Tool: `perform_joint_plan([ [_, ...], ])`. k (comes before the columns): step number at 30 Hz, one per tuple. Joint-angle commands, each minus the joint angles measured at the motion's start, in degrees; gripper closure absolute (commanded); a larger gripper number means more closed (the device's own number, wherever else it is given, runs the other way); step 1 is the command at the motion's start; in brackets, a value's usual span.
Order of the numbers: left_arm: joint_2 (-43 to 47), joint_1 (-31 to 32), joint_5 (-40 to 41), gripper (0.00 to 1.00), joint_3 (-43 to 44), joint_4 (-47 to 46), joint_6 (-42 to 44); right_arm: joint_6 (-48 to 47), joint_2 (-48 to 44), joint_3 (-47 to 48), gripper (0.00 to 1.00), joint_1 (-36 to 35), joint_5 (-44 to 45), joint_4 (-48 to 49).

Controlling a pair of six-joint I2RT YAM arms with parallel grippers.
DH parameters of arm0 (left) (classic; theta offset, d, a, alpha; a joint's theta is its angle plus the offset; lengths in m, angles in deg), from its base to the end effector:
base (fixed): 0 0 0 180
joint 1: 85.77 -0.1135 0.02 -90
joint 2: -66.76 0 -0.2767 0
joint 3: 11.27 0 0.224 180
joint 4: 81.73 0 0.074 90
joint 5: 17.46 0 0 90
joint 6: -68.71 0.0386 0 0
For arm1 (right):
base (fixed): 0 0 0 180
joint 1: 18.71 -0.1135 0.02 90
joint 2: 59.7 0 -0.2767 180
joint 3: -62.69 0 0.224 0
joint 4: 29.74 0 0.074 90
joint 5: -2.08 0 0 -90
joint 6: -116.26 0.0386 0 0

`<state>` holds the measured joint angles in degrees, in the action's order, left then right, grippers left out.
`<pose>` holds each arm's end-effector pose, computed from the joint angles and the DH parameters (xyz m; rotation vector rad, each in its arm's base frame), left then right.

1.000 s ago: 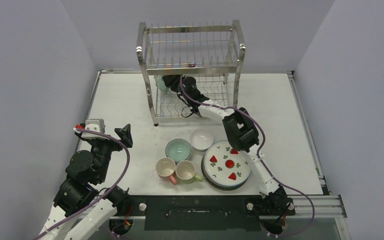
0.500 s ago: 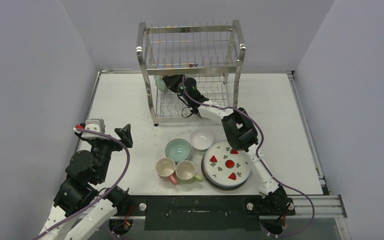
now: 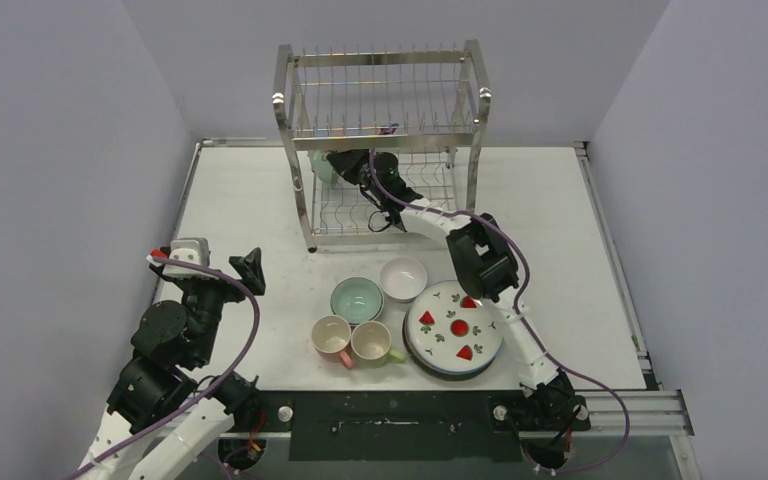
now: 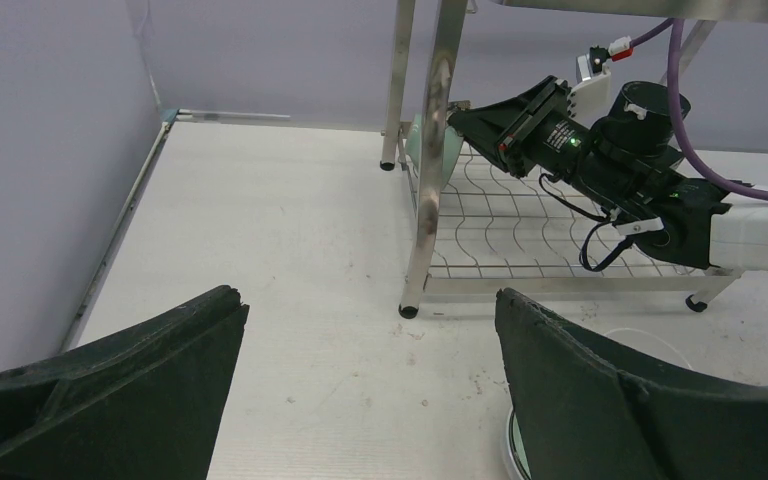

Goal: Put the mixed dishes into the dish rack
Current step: Insert the bowl into the dish rack.

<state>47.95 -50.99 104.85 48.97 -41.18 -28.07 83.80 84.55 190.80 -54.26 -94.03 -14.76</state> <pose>0.0386 -0.0017 0.3526 -0.0651 1.5580 -0.1338 0.4631 0.3360 0.2106 0.2455 1.7463 1.3174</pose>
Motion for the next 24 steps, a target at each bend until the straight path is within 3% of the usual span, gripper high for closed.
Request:
perform_joint_plan([
  [1, 0.09, -0.16, -0.32, 0.05, 0.09, -2.95, 0.63, -1.46, -3.18, 1.71, 1.00, 1.59, -2.70, -1.02],
  [20, 0.02, -0.16, -0.50, 0.05, 0.16, -2.87, 0.63, -2.54, -2.78, 1.29, 1.00, 3.98, -12.41, -3.77],
  [24, 0.01, -0.16, -0.56, 0.05, 0.16, -2.85, 0.63, -3.04, -2.94, 0.55, 0.85, 4.03, -12.46, -4.14],
])
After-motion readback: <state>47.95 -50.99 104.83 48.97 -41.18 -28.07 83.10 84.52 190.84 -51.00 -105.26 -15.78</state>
